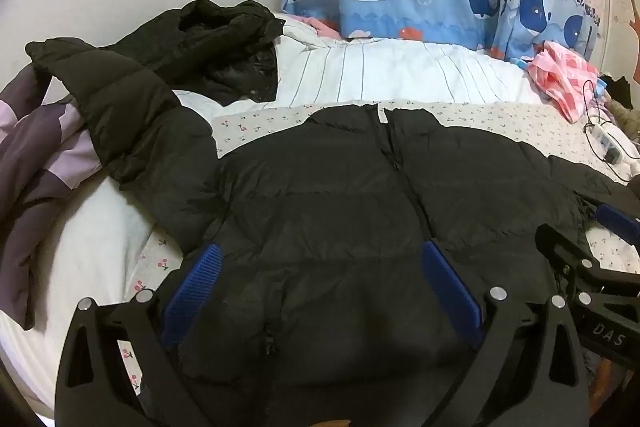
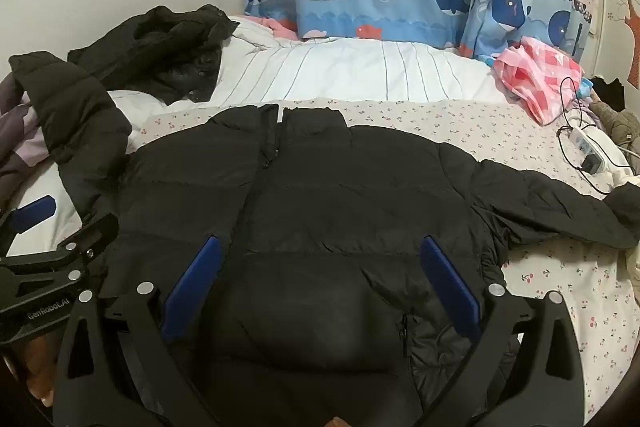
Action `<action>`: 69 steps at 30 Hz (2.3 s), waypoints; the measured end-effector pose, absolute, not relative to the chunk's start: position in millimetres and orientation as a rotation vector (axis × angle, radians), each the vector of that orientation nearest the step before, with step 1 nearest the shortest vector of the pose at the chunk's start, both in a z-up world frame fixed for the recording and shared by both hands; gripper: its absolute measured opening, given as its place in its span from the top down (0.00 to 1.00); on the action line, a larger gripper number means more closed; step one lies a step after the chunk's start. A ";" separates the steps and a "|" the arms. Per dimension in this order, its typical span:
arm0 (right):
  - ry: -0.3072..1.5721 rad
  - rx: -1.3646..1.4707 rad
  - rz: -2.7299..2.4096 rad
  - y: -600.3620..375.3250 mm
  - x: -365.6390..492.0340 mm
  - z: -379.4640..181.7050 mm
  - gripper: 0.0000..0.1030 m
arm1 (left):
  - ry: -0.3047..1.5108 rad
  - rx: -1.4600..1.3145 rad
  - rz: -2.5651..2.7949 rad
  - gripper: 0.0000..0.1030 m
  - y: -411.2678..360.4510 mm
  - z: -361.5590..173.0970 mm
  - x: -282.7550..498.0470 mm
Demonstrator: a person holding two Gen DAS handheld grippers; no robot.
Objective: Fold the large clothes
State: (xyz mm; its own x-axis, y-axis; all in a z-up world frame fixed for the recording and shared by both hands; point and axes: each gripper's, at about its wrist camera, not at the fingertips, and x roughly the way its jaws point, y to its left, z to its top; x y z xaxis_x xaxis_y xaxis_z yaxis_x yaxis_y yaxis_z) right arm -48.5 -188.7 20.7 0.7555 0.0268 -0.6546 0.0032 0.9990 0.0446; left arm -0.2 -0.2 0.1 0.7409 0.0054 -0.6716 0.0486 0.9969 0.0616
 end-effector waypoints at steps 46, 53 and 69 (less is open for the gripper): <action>0.728 0.021 -0.027 -189.9 -47.9 19.1 0.07 | 0.789 0.095 -0.025 0.07 -9.2 -12.6 9.2; 0.736 0.027 -0.023 -189.8 -46.6 18.3 0.07 | 0.795 0.095 -0.028 0.07 -11.0 -13.3 10.5; 0.738 0.026 -0.021 -190.0 -46.1 16.7 0.07 | 0.800 0.089 -0.023 0.07 -8.0 -13.0 11.5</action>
